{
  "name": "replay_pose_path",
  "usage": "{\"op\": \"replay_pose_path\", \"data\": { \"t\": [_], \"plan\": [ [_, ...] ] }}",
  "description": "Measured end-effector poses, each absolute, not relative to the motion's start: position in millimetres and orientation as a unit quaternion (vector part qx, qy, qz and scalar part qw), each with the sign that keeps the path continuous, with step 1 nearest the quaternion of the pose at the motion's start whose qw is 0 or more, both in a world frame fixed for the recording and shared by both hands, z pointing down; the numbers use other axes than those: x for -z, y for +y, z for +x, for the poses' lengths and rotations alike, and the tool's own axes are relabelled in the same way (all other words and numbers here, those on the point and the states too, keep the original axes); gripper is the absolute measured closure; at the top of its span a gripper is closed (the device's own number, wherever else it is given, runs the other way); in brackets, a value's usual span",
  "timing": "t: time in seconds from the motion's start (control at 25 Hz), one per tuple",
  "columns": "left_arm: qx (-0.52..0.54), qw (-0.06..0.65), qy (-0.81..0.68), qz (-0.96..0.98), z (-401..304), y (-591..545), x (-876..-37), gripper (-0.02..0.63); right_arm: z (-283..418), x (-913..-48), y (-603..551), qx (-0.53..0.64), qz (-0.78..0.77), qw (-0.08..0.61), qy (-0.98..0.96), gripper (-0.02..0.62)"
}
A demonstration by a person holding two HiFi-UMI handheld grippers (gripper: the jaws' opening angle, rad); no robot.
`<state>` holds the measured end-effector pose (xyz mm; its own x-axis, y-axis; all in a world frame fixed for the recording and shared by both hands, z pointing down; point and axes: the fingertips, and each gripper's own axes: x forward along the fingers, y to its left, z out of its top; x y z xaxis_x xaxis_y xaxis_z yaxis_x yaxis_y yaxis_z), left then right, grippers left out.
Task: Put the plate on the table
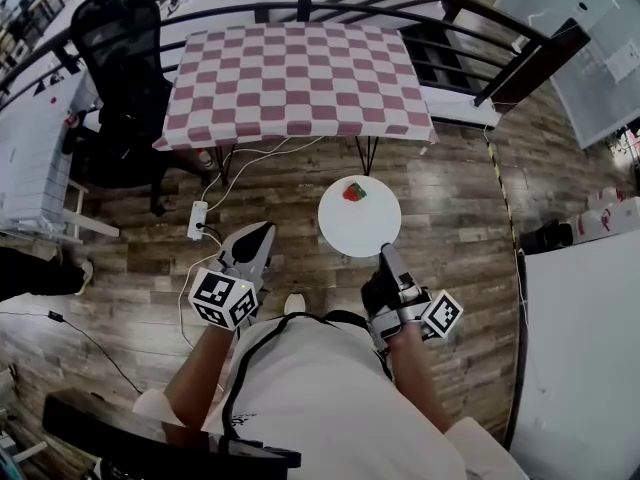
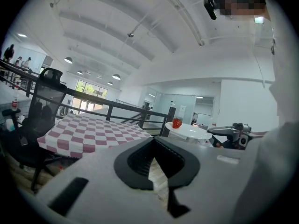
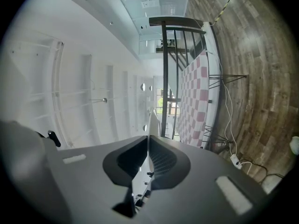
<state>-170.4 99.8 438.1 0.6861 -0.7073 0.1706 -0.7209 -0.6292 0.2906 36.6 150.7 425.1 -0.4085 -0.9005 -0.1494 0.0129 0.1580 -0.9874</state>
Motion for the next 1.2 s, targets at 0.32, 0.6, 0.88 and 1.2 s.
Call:
{"op": "replay_pose_path", "data": {
  "t": [0.32, 0.6, 0.88, 1.2],
  "plan": [
    [-0.019, 0.178, -0.405, 0.897, -191, 89, -443, 0.600, 21, -423, 134, 0.553, -0.346, 0.417, 0.632, 0.574],
    [-0.020, 0.178, -0.413, 0.893, -195, 82, -445, 0.600, 22, -423, 123, 0.553, -0.341, 0.416, 0.636, 0.575],
    [-0.022, 0.181, -0.433, 0.883, -194, 67, -447, 0.600, 28, -432, 97, 0.564, -0.332, 0.407, 0.637, 0.574],
    [-0.026, 0.180, -0.445, 0.877, -174, 19, -447, 0.600, 44, -436, 47, 0.575, -0.318, 0.397, 0.641, 0.574]
  ]
}}
